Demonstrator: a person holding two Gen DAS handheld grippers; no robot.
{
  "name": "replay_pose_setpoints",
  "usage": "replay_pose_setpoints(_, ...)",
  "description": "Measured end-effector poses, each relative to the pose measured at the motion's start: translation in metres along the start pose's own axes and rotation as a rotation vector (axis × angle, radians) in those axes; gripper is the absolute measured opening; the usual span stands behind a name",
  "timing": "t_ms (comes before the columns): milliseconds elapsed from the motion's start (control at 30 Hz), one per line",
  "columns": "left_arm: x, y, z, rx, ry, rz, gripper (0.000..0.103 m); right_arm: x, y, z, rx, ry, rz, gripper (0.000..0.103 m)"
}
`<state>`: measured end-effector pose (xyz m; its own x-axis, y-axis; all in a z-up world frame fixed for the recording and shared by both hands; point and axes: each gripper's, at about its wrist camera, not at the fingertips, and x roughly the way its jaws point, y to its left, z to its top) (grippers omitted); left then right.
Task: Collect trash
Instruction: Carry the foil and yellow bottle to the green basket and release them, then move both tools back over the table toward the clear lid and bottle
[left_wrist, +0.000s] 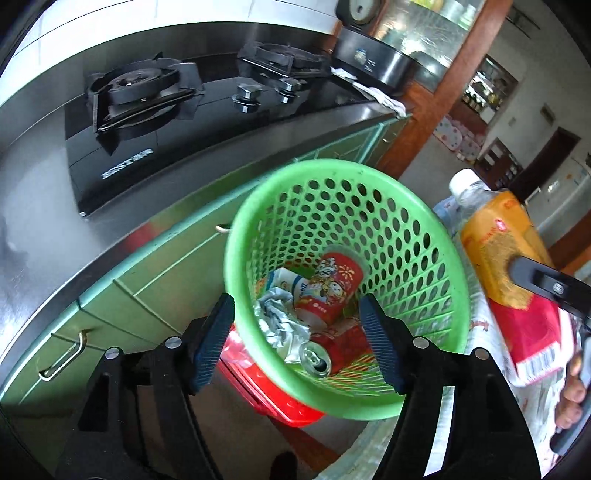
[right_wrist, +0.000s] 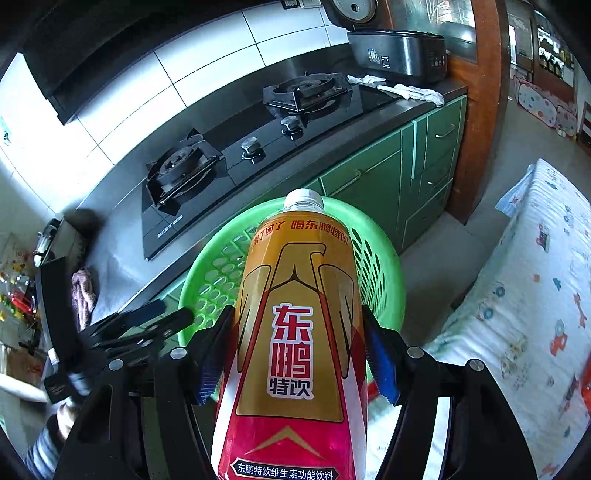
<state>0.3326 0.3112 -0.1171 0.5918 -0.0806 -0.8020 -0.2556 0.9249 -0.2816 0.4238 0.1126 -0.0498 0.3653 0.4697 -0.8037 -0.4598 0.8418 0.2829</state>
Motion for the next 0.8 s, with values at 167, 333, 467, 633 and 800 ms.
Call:
replay_pose_setpoints(167, -0.011, 0.014, -0.002, -0.023, -0.015, 0.013, 0.074, 0.021, 0.004, 0.005, 0.007, 0.006, -0.011, 0.065)
replay_pose_setpoints(333, -0.013, 0.022, -0.006, -0.030, -0.010, 0.022, 0.075, 0.017, 0.009, -0.001, -0.027, -0.018, -0.018, 0.073)
replay_pose_setpoints(467, -0.012, 0.024, -0.010, -0.042, -0.005, 0.012, 0.075, 0.003, 0.010, -0.012, -0.059, -0.028, -0.022, 0.073)
replay_pose_setpoints(633, -0.014, 0.015, -0.017, -0.021, 0.002, 0.013, 0.075, -0.029, 0.009, -0.030, -0.101, -0.060, -0.041, 0.073)
replay_pose_setpoints(800, -0.020, 0.001, -0.024, -0.007, 0.006, 0.001, 0.075, -0.063, -0.007, -0.055, -0.079, -0.082, -0.047, 0.075)
